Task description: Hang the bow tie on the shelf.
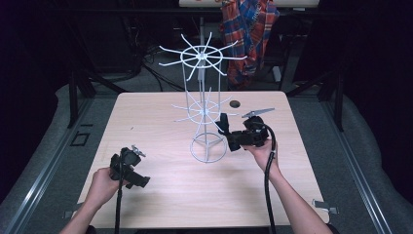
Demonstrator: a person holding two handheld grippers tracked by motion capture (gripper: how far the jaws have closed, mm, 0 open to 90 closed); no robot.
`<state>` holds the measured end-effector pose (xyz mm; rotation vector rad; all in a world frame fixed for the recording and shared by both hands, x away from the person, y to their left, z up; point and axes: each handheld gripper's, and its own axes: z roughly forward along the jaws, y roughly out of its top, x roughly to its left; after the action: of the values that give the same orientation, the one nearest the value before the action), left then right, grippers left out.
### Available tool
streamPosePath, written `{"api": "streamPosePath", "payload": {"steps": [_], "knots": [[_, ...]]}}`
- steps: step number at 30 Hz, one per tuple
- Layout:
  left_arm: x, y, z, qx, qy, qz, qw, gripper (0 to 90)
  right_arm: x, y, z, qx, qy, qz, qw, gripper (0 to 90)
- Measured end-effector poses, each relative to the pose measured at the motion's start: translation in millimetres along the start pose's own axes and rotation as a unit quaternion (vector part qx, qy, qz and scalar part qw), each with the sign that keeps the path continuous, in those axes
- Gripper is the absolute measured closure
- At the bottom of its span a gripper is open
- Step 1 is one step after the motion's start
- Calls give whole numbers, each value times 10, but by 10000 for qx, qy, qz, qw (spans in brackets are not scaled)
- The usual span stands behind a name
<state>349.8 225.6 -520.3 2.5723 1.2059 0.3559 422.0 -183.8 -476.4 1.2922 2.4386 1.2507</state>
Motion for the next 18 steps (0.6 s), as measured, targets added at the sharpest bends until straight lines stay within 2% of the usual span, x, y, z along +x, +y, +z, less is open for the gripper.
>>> {"api": "streamPosePath", "payload": {"steps": [10,13,15,18], "knots": [[-5,2,-11,0,12,16,10000,43,22,13,-94,38,-127,-72,9999,495],[-3,2,-13,10,7,14,10000,43,21,5,-166,7,-155,-45,9999,431],[1,9,-8,6,7,17,10000,43,8,-3,-204,-23,-97,17,9999,406],[-1,20,0,-1,8,21,10000,42,4,-10,-248,11,-130,30,9999,381]]}}
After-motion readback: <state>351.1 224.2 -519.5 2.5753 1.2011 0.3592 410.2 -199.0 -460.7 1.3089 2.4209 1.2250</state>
